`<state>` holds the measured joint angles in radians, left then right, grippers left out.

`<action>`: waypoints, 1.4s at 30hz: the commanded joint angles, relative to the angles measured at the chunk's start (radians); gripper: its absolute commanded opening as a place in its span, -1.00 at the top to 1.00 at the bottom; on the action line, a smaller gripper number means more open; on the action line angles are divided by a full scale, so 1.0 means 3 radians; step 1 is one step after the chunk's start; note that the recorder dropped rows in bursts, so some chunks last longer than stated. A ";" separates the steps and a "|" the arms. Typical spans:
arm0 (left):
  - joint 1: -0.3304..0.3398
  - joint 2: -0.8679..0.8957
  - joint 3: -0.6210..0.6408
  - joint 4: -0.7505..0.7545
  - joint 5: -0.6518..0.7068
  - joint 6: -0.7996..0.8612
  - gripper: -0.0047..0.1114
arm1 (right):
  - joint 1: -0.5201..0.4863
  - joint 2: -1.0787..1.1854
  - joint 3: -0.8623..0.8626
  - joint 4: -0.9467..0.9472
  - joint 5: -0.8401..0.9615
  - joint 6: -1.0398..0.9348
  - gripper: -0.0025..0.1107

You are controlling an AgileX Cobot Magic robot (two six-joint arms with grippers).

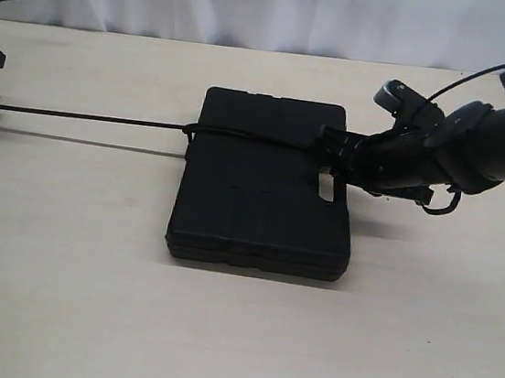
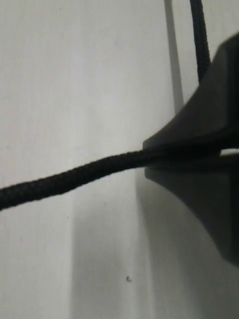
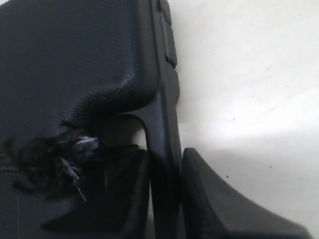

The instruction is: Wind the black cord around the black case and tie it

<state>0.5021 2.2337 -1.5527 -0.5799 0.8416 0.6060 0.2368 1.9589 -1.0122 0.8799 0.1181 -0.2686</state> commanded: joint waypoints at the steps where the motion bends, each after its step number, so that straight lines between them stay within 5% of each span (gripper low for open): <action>1: 0.0178 -0.0021 -0.0023 0.0491 -0.0581 0.0252 0.85 | -0.0168 0.0055 0.0043 0.0017 -0.0540 0.0098 0.88; 10: -0.0033 -0.0049 -0.0030 0.0609 -0.0452 0.0546 -0.11 | -0.0168 0.0055 0.0043 0.0017 -0.0448 0.0098 0.88; 18: -0.0124 -0.0564 -0.0361 0.0501 -0.0093 0.0499 -0.17 | -0.0121 0.0055 -0.0009 -0.0109 -0.0373 -0.0120 0.88; 21: -0.0153 -0.0807 -0.0434 0.0227 0.0029 0.0499 -0.03 | -0.0008 0.0055 -0.0146 -0.0128 -0.0282 -0.0265 0.88; 29: -0.0425 -0.1204 -0.0451 -0.0028 0.0764 0.0758 0.92 | 0.0213 0.0249 -0.0446 -0.0101 -0.0168 -0.0325 0.87; 32: -0.0558 -0.1305 -0.0451 -0.0028 0.1013 0.0625 0.92 | 0.0230 0.0285 -0.0568 -0.0101 0.0034 -0.0325 0.71; 39: -0.0940 -0.1903 -0.0267 0.0299 0.1149 0.0175 0.92 | 0.0129 0.0073 -0.0756 -0.0662 0.1012 -0.0266 -0.06; 42: -0.1104 -0.2216 -0.0062 0.0881 0.1093 -0.0635 0.92 | 0.0094 -0.0160 -0.0818 -0.1372 0.1471 0.0190 -0.07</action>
<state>0.2082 1.6552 -1.6211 -0.4628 1.1809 0.6125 0.2777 1.9746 -1.2385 0.6494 0.4263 -0.3130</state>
